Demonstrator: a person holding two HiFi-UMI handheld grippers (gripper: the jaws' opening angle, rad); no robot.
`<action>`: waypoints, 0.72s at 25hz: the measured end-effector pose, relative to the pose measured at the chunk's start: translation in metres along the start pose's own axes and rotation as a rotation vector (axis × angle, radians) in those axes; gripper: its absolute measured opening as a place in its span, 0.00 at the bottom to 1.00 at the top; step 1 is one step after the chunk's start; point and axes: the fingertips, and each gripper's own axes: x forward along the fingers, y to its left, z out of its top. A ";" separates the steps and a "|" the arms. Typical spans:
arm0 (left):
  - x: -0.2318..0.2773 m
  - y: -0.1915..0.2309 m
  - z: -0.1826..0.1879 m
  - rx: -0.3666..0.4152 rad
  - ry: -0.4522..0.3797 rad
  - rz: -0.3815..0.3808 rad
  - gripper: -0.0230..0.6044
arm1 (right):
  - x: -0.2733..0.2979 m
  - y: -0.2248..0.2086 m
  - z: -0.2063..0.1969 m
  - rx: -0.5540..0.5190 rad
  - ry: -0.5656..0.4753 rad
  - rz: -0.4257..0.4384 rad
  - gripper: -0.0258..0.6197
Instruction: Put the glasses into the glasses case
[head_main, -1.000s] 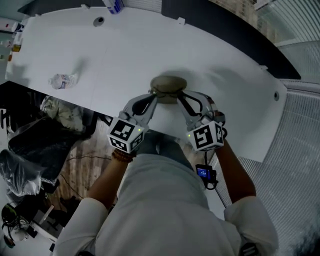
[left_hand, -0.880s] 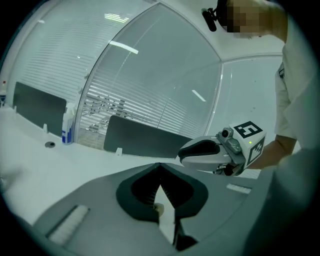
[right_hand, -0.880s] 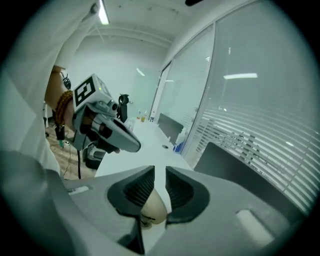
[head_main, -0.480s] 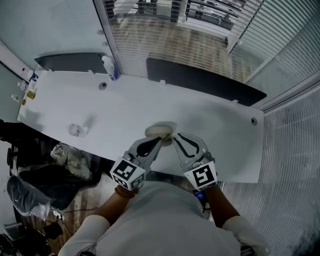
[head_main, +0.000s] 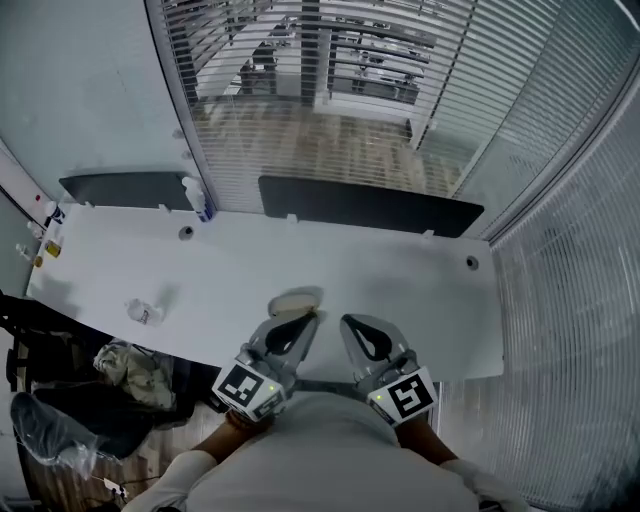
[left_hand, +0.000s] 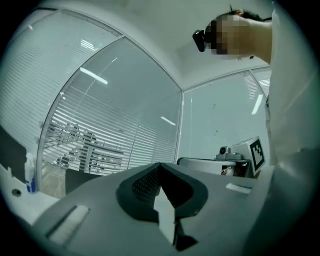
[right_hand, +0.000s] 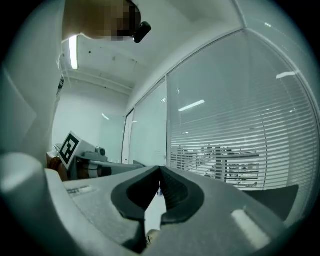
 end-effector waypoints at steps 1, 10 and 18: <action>0.002 -0.006 0.000 -0.002 -0.004 -0.010 0.04 | -0.005 0.000 0.001 0.004 -0.001 -0.004 0.04; 0.008 -0.029 0.000 -0.011 0.001 -0.040 0.04 | -0.021 -0.001 0.010 0.044 -0.026 -0.024 0.04; 0.006 -0.032 -0.003 -0.014 0.007 -0.039 0.04 | -0.025 -0.004 0.008 0.088 -0.037 -0.036 0.04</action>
